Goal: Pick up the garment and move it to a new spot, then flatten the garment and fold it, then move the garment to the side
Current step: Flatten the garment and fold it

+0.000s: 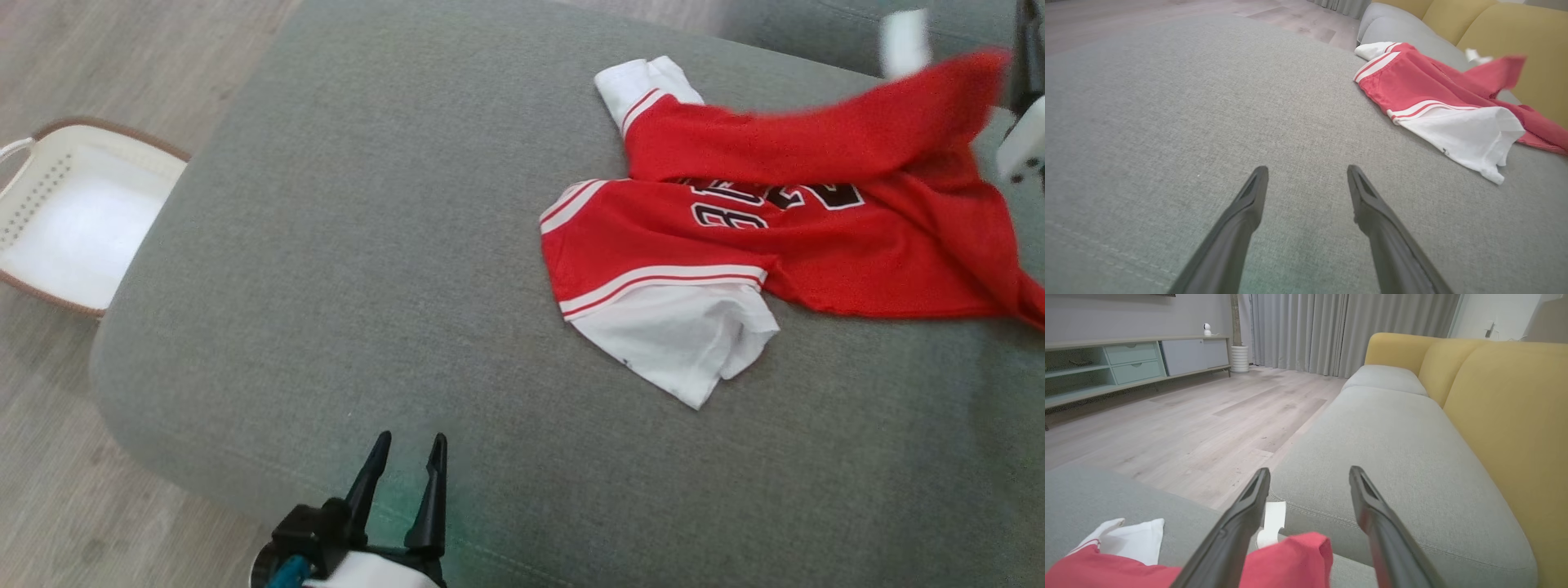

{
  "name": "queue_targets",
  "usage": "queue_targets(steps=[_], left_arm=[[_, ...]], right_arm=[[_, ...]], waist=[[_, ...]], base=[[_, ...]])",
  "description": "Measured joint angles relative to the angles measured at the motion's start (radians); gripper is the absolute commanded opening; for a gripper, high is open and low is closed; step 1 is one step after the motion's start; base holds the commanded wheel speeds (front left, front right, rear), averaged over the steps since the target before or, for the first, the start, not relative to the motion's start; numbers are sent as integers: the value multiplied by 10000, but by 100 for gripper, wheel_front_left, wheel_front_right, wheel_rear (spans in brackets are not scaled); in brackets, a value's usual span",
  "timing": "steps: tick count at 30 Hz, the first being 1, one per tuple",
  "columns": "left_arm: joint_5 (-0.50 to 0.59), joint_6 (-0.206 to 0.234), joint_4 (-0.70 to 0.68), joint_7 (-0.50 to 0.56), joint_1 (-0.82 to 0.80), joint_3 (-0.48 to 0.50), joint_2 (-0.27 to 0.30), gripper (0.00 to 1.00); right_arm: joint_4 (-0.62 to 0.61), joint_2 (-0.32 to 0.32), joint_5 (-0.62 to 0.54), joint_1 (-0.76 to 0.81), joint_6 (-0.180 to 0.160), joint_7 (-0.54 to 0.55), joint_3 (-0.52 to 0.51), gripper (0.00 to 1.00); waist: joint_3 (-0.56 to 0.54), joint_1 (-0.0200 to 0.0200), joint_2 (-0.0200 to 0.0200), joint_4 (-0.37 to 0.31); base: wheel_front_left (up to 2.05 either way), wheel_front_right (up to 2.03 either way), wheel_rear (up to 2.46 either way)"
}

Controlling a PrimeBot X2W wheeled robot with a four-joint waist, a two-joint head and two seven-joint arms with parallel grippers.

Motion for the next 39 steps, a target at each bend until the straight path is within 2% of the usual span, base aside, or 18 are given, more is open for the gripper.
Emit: queue_targets(steps=[4, 9, 16, 20, 31, 39], left_arm=[[-82, 88, -19, 0, -2, 38, -2, 100], [-52, 71, -19, 0, -16, 63, -2, 100], [17, 13, 6, 0, -15, 105, -2, 100], [98, -19, 71, 0, -11, 199, -2, 100], [105, -107, 113, 0, -10, 255, -2, 100], [42, -100, 81, 0, -15, 251, -2, 100]], right_arm=[[-217, 56, -199, 848, 2, 0, -752, 100], [-1179, 171, -374, 2864, 0, 0, -1267, 100], [-2771, 357, -374, 5415, 0, 2, -1312, 100], [-3294, 339, -514, 6273, 0, 2, -1103, 100], [-3175, 305, -1175, 6370, 0, 2, -1603, 100], [-2847, 247, -2010, 5698, 0, 2, -2378, 100]], waist=[[-12, 0, 0, -295], [-87, 0, 0, -738], [-282, -1, 0, -1166], [-338, -2, 0, -1281], [-164, -1, 0, -1242], [135, -1, 0, -1166]], base=[[0, 0, 0], [0, 0, 0], [0, 0, 0], [0, 0, 0], [0, 0, 0], [0, 0, 0]])
